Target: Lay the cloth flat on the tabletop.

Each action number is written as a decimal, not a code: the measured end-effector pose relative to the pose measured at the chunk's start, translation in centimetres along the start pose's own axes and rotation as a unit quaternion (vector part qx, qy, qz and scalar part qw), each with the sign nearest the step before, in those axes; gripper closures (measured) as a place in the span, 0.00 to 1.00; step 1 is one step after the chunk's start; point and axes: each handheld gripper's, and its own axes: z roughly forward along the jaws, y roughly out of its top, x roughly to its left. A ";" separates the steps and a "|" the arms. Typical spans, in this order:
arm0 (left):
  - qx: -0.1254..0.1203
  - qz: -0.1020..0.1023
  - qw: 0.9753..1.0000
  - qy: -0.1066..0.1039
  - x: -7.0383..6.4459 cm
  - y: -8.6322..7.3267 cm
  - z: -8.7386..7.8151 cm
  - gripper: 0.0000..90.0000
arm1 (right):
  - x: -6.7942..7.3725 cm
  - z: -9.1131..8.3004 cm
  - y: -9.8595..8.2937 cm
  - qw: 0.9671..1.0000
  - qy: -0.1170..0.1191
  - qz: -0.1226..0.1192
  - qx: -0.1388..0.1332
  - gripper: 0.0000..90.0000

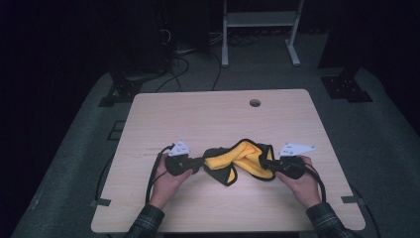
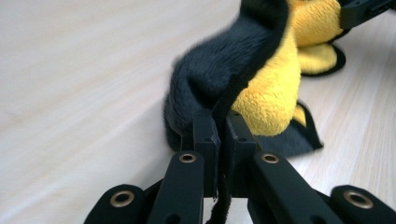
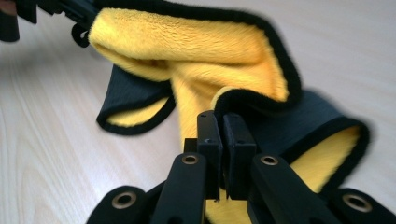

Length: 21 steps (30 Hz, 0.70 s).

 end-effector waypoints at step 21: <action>-0.106 -0.007 0.993 0.052 3.1 5.1 -7.5 0.96 | -2.1 -6.8 6.0 0.992 -0.019 -0.015 -0.124 0.97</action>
